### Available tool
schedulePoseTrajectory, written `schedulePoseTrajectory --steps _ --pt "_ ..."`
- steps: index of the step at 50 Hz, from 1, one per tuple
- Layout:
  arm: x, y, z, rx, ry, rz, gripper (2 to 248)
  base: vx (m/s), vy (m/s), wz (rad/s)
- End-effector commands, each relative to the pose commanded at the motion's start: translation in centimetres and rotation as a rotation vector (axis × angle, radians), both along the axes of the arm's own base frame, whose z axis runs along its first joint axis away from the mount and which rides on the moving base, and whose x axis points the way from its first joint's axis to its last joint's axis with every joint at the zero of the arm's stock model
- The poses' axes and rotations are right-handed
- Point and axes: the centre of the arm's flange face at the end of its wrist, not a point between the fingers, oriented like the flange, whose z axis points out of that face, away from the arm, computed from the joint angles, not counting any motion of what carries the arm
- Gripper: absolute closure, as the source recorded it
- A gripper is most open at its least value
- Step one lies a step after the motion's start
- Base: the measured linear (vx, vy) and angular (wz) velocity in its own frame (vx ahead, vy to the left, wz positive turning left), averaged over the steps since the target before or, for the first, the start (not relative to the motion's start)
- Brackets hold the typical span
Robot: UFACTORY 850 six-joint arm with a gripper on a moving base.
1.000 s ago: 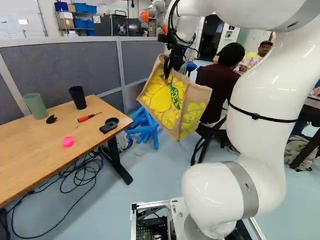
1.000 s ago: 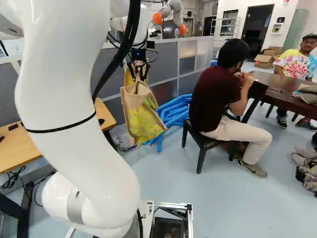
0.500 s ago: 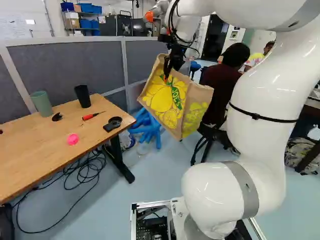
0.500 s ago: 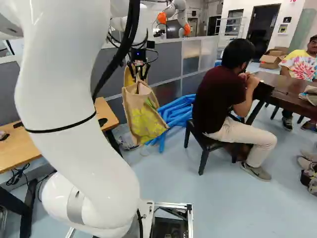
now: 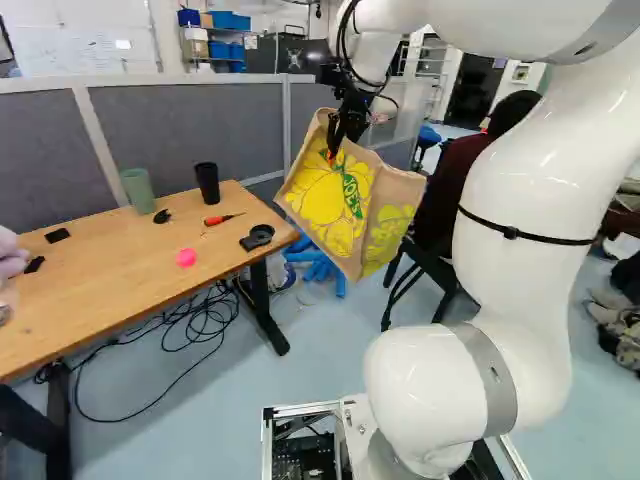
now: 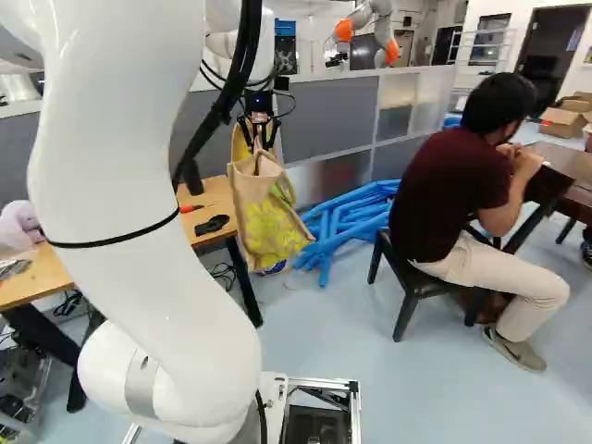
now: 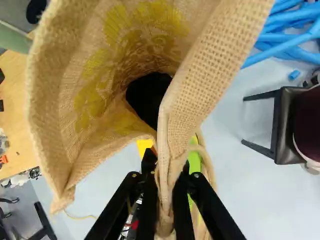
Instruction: Pick up the bag on the ground and place it on the table
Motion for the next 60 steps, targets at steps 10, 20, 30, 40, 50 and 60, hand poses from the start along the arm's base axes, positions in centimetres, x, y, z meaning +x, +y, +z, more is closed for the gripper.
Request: schedulePoseTrajectory --steps 10,20,30,40,50,60 --pt "0.0 0.0 0.0 0.0 0.0 0.0 215 0.002 0.074 0.364" --pt "0.0 0.0 0.0 0.0 0.0 0.0 215 0.002 0.072 0.36" --pt "0.0 0.0 0.0 0.0 0.0 0.0 215 -0.002 0.076 0.351" --pt "0.0 0.0 0.0 0.0 0.0 0.0 215 -0.001 0.057 0.268" --pt "0.0 0.0 0.0 0.0 0.0 0.0 215 0.0 0.05 0.237" --pt "0.0 0.0 0.0 0.0 0.0 0.0 215 -0.002 0.05 0.231"
